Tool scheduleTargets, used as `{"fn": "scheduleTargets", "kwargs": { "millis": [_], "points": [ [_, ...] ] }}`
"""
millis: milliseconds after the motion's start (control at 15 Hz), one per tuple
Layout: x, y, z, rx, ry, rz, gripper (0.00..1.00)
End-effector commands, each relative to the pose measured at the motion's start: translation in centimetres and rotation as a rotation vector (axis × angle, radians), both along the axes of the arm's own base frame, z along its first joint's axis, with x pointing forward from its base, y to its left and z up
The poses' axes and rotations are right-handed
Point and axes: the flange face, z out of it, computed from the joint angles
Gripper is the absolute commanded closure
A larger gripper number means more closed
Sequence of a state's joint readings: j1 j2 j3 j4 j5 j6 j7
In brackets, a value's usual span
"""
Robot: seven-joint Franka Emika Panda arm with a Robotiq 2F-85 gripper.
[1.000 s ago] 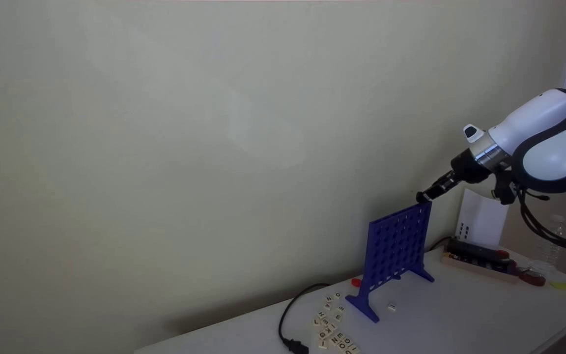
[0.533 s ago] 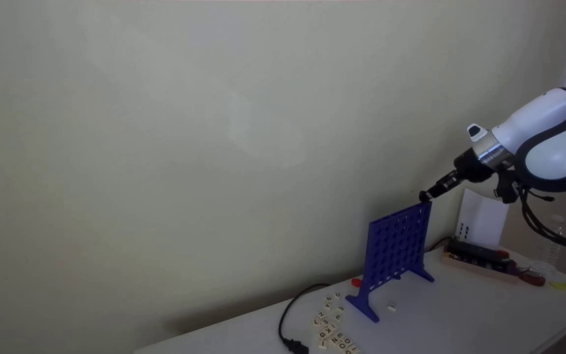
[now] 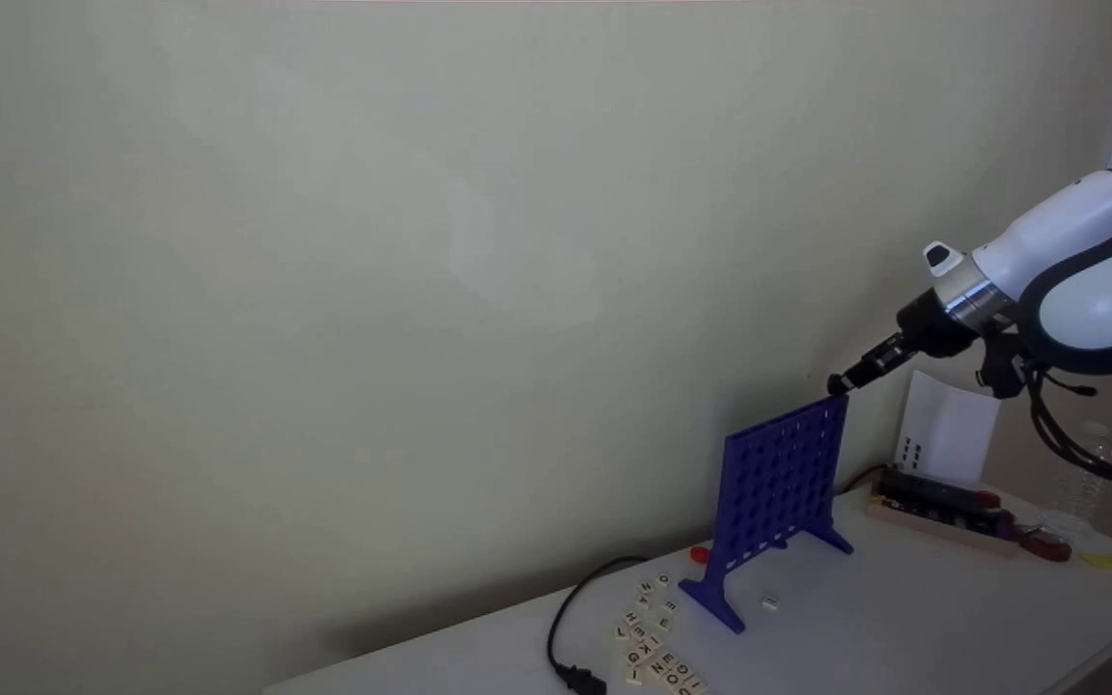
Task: Put the black chip in the blue gameboard.
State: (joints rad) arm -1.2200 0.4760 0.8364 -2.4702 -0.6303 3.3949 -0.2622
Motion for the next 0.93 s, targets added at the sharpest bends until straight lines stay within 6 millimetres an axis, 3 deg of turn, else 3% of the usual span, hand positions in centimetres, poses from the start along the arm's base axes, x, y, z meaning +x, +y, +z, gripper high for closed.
{"fn": "scheduleTargets", "kwargs": {
  "millis": [0, 867],
  "points": [
    [-0.59, 0.48, 0.14, -0.014, 0.042, -0.004, 0.90],
    [-0.58, -0.18, 0.16, -0.050, 0.084, -0.013, 0.90]
  ]
}}
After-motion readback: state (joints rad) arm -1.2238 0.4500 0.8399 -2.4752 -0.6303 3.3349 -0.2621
